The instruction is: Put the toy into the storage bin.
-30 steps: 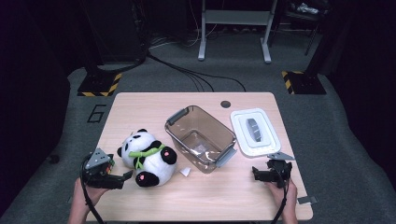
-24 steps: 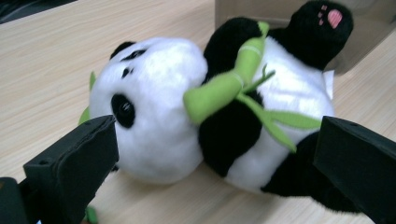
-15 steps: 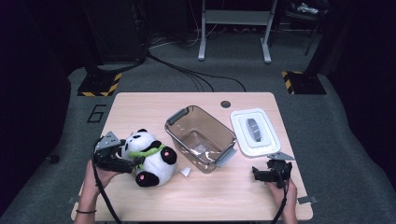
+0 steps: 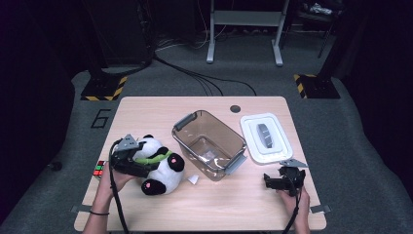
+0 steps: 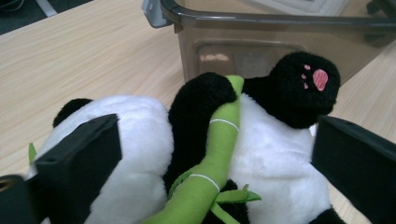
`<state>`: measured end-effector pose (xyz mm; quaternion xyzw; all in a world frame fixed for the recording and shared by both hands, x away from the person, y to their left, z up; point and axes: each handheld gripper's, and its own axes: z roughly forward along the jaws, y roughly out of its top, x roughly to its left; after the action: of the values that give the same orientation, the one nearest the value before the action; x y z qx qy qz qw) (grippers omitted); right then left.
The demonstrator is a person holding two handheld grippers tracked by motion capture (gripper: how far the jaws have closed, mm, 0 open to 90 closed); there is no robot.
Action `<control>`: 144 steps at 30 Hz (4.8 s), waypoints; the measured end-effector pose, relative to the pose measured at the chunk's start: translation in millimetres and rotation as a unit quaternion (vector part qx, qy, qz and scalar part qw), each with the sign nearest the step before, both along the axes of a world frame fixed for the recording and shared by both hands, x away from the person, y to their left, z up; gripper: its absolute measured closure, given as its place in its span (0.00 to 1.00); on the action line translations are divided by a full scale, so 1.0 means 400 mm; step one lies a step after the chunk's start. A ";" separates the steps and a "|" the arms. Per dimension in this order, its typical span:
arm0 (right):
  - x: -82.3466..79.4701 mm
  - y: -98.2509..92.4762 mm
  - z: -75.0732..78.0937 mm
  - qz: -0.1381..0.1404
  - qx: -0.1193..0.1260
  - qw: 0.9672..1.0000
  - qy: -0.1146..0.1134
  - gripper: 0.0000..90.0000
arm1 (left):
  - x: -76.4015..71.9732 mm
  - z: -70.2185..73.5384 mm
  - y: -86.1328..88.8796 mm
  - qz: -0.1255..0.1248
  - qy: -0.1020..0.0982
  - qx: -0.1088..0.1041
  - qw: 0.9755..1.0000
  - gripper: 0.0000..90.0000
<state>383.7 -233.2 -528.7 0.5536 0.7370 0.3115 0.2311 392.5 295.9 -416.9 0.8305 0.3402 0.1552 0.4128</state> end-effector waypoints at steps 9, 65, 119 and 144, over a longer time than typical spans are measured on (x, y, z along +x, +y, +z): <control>0.000 0.001 0.000 -0.003 0.003 1.000 0.000 0.00 | 0.014 -0.028 -0.004 0.000 0.014 0.015 1.000 0.51; 0.000 0.000 0.000 -0.007 0.001 1.000 0.000 0.00 | 0.012 0.008 0.030 -0.118 -0.032 0.024 0.992 0.84; 0.001 -0.001 0.000 -0.007 0.002 1.000 -0.001 0.00 | 0.022 0.318 0.001 -0.149 -0.133 0.036 0.979 0.84; 0.001 -0.001 0.000 -0.007 0.002 1.000 -0.001 0.00 | 0.112 0.404 -0.155 -0.219 -0.154 0.038 0.963 0.84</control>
<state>383.9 -233.5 -528.8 0.5586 0.7325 0.3119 0.2328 437.4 233.7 -255.2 0.8660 0.0767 0.1998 0.4520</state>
